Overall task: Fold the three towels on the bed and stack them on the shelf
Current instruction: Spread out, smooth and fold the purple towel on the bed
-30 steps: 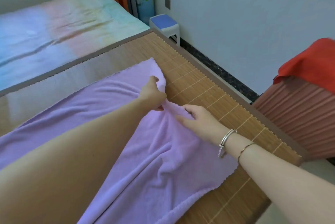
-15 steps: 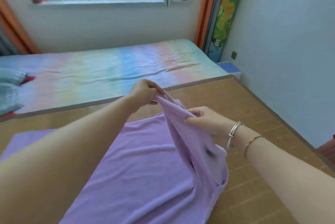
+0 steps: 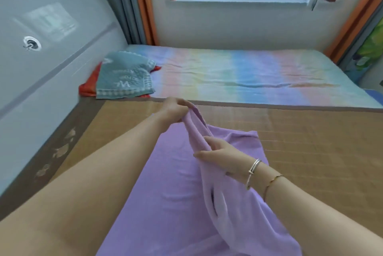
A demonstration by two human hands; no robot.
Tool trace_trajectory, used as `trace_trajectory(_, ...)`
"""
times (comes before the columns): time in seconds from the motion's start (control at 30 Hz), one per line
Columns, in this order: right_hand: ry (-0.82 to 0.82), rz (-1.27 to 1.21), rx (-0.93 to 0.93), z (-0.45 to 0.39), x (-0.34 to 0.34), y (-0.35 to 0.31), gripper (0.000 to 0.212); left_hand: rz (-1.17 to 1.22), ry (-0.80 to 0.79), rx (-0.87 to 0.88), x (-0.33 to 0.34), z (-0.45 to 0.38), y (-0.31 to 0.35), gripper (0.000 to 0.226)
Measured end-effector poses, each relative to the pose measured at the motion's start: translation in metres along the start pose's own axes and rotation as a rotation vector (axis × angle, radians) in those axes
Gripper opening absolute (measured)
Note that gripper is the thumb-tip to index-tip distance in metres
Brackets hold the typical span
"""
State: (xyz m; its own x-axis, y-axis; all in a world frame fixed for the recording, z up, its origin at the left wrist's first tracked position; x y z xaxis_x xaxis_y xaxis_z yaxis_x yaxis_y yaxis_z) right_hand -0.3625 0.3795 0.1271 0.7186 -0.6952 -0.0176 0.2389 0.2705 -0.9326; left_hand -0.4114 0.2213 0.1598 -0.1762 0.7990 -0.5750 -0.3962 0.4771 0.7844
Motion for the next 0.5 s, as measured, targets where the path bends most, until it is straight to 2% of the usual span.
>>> trace_trajectory(0.03, -0.039, -0.021, 0.018, -0.012, 0.019, 0.01, 0.011, -0.022, -0.025, -0.012, -0.008, 0.0, -0.022, 0.043)
trace_trajectory(0.07, -0.078, -0.024, 0.043, -0.022, 0.038, 0.021, 0.009, -0.05, -0.056, -0.024, -0.014, -0.002, -0.044, 0.044)
trace_trajectory(0.17, -0.179, -0.022, 0.117, -0.061, 0.095, 0.063, 0.012, -0.139, -0.094, -0.091, -0.031, -0.009, -0.121, 0.055)
trace_trajectory(0.23, -0.218, -0.039, 0.152, -0.091, 0.129, 0.1, 0.014, -0.182, -0.063, -0.114, -0.038, -0.024, -0.167, 0.053)
trace_trajectory(0.4, -0.229, -0.109, 0.192, -0.138, 0.175, 0.161, 0.011, -0.186, 0.023, -0.2, -0.039, -0.052, -0.253, 0.051)
trace_trajectory(0.5, -0.238, -0.125, 0.202, -0.165, 0.207, 0.2, 0.022, -0.17, 0.001, -0.27, -0.034, -0.065, -0.314, 0.05)
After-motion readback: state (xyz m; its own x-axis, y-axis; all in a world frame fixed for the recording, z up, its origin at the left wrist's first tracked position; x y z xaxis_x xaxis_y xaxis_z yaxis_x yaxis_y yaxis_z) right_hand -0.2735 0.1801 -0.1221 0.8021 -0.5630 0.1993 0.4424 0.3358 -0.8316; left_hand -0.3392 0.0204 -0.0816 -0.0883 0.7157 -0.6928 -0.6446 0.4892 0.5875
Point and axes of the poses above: each hand's wrist, its own z-axis away from the middle knuckle, its own x-axis out of the palm, y = z × x, the point moved 9 cm from there along -z, towards the middle knuckle, and after that the axes turned 14 degrees about -z, right-handed, at the moved point
